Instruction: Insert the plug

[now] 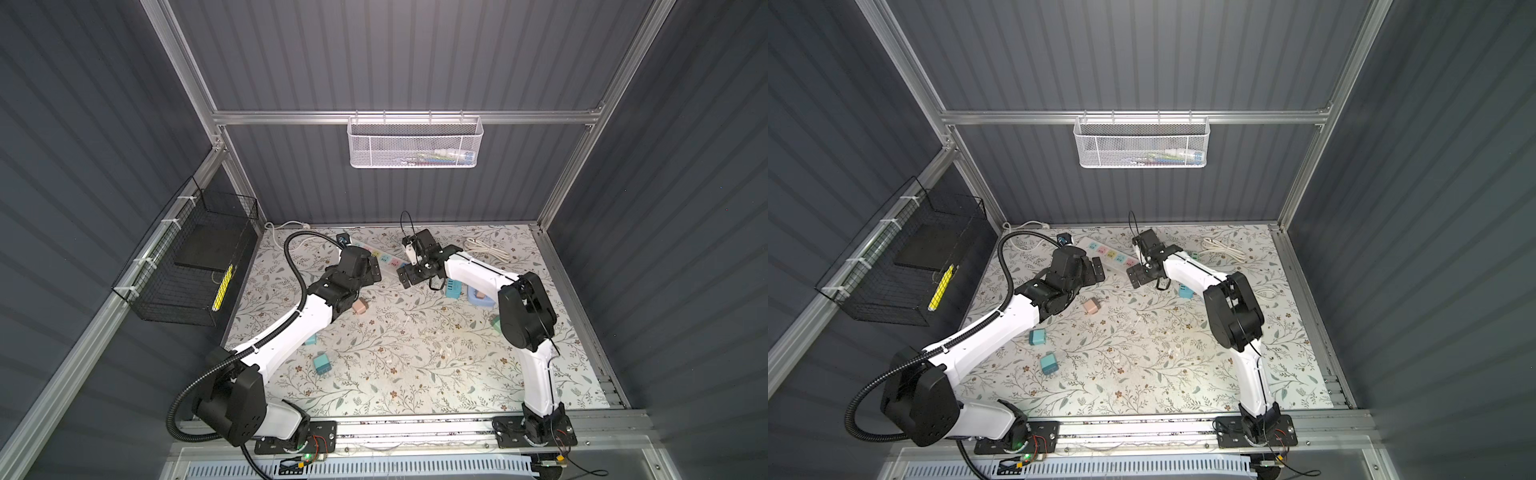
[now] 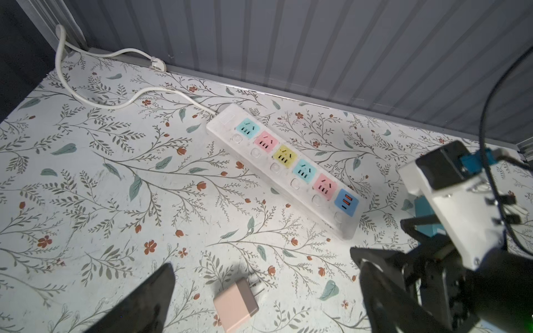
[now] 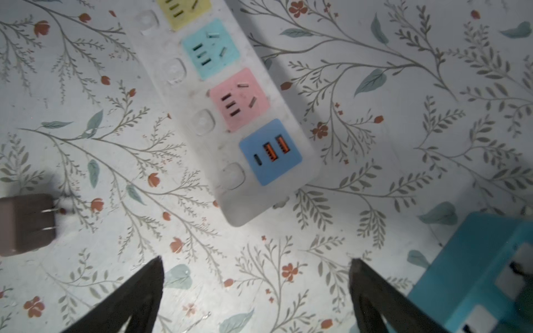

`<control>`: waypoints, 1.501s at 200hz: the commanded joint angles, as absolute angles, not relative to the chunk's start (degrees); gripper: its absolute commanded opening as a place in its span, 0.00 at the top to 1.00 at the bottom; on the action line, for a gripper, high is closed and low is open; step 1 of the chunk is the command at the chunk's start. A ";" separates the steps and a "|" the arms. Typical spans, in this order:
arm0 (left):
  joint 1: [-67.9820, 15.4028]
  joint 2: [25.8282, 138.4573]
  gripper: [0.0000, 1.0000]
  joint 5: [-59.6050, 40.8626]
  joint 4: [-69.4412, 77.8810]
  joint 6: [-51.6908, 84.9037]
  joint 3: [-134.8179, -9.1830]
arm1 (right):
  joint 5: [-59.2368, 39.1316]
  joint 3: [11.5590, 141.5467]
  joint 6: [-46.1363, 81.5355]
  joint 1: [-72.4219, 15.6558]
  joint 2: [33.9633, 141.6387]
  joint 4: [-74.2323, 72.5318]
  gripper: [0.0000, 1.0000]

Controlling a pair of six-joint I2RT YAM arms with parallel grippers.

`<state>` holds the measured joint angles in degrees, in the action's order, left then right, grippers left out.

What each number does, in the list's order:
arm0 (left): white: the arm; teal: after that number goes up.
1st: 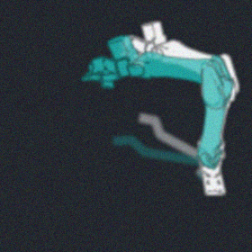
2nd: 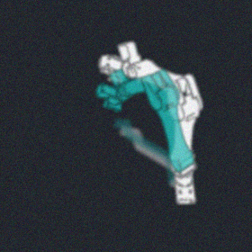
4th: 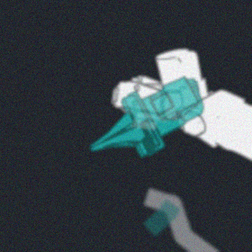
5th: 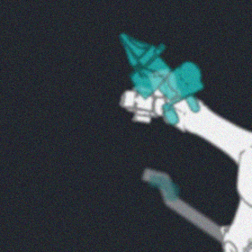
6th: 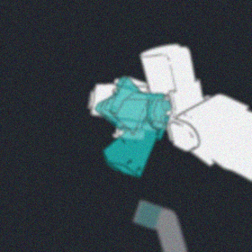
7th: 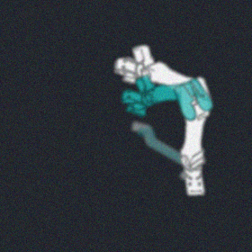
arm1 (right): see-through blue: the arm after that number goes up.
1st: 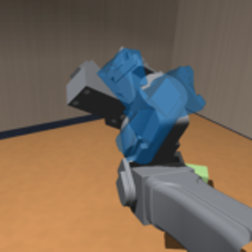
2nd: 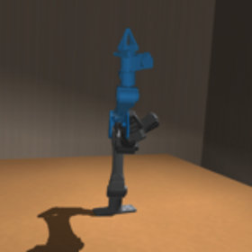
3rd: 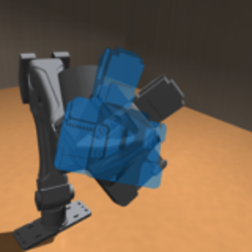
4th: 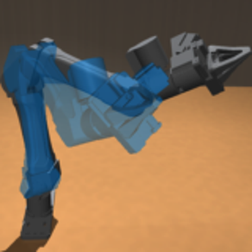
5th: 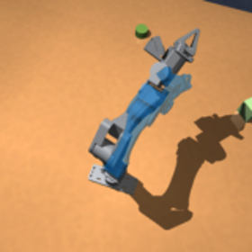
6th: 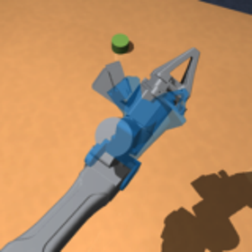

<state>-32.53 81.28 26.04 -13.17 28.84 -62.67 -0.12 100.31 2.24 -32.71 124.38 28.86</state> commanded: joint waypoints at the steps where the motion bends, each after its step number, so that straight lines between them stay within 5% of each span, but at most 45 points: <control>1: -32.17 81.17 0.00 25.19 -12.85 27.69 -61.53 | -5.13 105.37 -1.66 -32.56 127.81 34.65 0.01; 105: -32.17 80.91 0.00 21.92 -11.97 26.52 -61.15 | -11.16 123.95 -4.08 -32.02 141.93 41.18 0.01; 215: -32.17 79.25 0.00 22.38 -12.20 25.68 -61.28 | -2.49 116.07 -0.56 -31.87 134.96 33.39 0.01; 300: -31.89 80.74 0.00 23.32 -11.95 24.70 -61.52 | -13.97 127.49 -3.84 -29.05 142.01 37.86 0.01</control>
<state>-32.51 79.79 22.48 -12.32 26.02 -60.88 -8.80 123.24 -1.85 -28.36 138.58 35.14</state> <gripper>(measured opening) 0.999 0.989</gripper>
